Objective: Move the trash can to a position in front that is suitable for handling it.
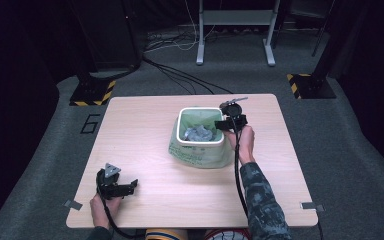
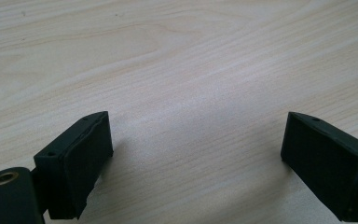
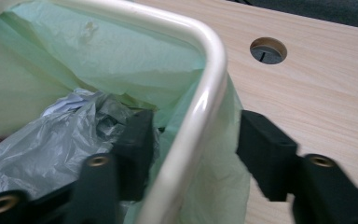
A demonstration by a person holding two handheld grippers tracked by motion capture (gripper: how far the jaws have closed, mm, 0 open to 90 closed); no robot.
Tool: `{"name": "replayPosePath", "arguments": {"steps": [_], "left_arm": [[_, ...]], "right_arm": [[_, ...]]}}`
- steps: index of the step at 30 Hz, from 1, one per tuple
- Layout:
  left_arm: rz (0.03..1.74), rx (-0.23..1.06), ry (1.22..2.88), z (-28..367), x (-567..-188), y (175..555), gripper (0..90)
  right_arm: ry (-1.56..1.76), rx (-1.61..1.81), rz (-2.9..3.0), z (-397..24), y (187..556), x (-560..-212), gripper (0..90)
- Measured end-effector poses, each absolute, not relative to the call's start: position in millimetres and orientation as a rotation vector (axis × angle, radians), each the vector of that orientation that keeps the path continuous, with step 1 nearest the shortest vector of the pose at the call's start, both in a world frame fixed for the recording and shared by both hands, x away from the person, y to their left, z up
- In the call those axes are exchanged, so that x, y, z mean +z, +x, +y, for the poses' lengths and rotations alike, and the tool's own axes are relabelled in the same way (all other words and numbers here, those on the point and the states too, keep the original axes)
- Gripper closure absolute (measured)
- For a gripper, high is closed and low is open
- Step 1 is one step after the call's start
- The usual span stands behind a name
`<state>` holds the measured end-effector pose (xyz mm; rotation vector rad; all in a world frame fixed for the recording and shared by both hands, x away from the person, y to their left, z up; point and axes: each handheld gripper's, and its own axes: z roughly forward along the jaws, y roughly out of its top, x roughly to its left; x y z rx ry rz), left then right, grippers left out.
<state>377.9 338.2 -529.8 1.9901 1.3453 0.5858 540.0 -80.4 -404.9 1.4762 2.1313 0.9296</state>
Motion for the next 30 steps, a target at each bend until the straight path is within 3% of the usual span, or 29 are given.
{"name": "replayPosePath", "arguments": {"steps": [1, 4, 16, 20, 30], "left_arm": [[1.348, 0.581, 1.988, 338.2, -530.0, 378.2, 8.5], [1.349, 0.578, 1.987, 338.6, -529.8, 378.8, 8.6], [1.397, 0.594, 1.957, 336.1, -529.5, 379.0, 8.6], [1.463, 0.576, 1.954, 336.5, -524.4, 380.9, 13.2], [1.431, 0.497, 1.908, 332.1, -498.5, 390.0, 7.5]], "right_arm": [[1.478, 0.965, 2.106, -85.2, 536.4, -403.7, 26.0], [1.464, 1.027, 2.092, -93.7, 531.7, -401.5, 15.0], [1.421, 1.181, 2.032, -124.2, 503.9, -389.1, 9.8], [1.405, 1.187, 2.026, -130.2, 493.8, -388.6, 8.5], [1.402, 1.199, 2.024, -144.1, 481.2, -384.2, 4.8]]}}
